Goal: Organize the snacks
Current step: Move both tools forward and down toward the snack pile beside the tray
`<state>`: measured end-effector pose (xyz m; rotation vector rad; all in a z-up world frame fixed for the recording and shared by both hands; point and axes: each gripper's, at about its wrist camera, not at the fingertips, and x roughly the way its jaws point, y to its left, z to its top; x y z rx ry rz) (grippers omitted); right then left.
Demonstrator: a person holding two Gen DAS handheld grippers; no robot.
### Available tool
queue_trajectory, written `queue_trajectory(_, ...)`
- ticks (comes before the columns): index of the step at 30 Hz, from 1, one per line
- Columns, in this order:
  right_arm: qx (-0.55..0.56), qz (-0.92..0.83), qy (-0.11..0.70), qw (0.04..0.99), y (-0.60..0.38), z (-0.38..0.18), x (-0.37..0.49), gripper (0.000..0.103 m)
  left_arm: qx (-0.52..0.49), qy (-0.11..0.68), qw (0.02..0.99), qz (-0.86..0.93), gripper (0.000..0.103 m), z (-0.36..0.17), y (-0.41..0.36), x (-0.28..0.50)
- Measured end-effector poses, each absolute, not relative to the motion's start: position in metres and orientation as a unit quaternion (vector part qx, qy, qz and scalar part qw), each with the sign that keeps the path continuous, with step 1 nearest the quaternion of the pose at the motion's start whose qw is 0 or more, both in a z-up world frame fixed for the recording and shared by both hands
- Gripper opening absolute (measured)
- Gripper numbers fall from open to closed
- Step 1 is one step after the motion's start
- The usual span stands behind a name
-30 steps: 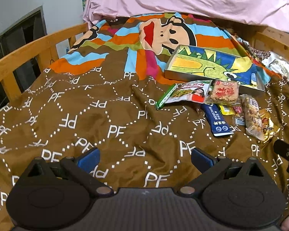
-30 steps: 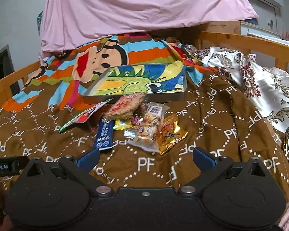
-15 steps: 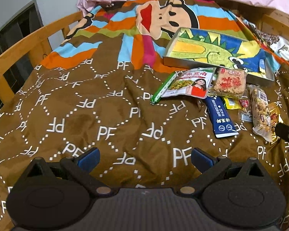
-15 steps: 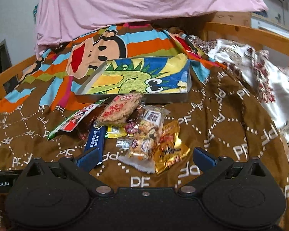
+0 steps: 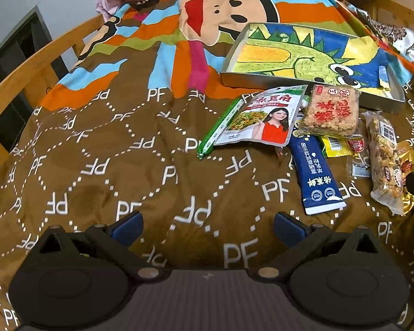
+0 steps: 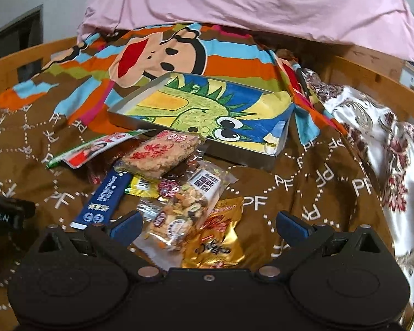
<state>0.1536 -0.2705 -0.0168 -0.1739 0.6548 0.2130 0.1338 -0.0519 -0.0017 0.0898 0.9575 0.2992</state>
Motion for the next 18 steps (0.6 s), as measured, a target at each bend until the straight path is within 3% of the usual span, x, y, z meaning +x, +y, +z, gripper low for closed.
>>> queue_trajectory(18, -0.089, 0.119, 0.347, 0.926, -0.293, -0.030, 0.170, 0.102, 0.054, 0.445, 0.892, 0.065, 0.102, -0.011, -0.090, 0.183)
